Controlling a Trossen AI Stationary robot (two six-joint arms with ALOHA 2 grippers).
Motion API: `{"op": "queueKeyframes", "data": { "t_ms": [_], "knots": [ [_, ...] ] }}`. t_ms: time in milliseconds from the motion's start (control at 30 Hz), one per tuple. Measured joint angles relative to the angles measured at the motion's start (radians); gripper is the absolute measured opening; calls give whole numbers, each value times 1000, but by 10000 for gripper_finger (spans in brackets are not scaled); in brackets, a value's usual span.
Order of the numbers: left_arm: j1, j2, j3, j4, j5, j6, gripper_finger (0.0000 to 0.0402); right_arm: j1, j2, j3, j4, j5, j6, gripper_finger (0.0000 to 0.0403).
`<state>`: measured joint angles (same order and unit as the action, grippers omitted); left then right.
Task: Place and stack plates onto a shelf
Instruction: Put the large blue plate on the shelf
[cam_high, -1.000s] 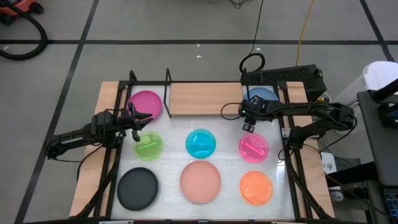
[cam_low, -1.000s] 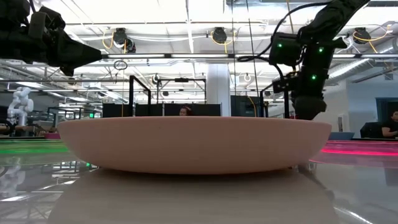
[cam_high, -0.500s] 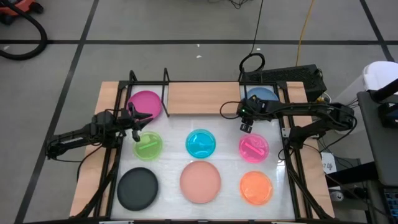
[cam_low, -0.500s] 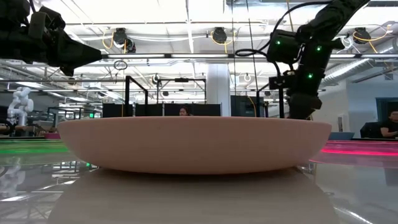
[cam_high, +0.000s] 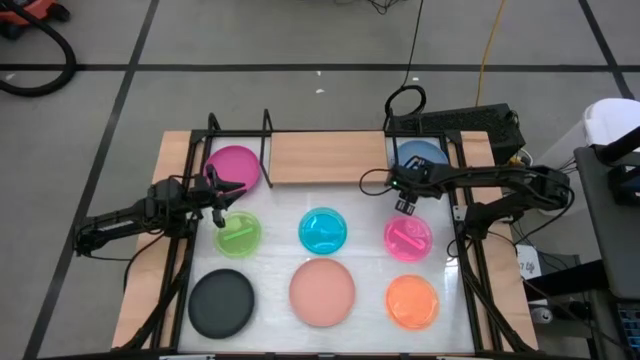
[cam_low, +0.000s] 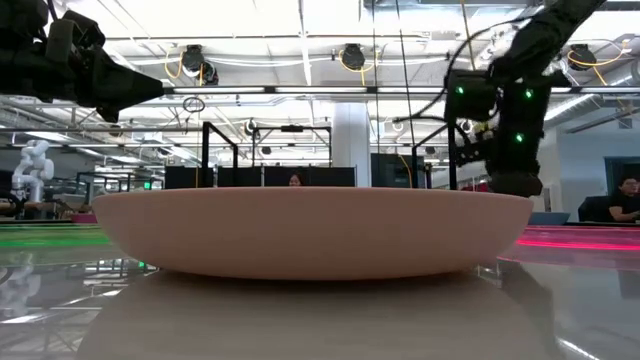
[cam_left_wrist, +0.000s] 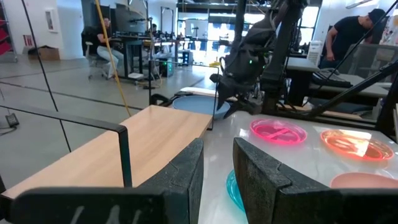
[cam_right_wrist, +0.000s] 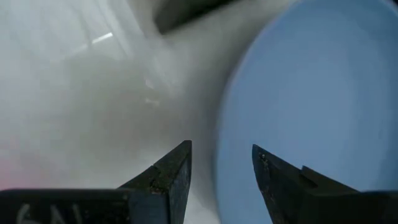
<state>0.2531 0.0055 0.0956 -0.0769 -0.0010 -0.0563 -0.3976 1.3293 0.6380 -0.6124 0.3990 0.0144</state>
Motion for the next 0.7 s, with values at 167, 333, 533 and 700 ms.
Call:
{"op": "queueKeyframes", "data": {
  "t_ms": [167, 333, 533, 700],
  "knots": [
    [0, 0, 0, 0, 0, 0, 92, -19, -4, -85, 93, -1, 4, 152],
    [0, 0, 0, 0, 0, 0, 92, -22, -4, -117, 127, 8, 4, 143],
    [0, 0, 0, 0, 0, 0, 92, -21, -2, -119, 135, 19, 1, 84],
    [0, 0, 0, 0, 0, 0, 92, -22, -10, -121, 139, 43, 15, 11]
  ]
}}
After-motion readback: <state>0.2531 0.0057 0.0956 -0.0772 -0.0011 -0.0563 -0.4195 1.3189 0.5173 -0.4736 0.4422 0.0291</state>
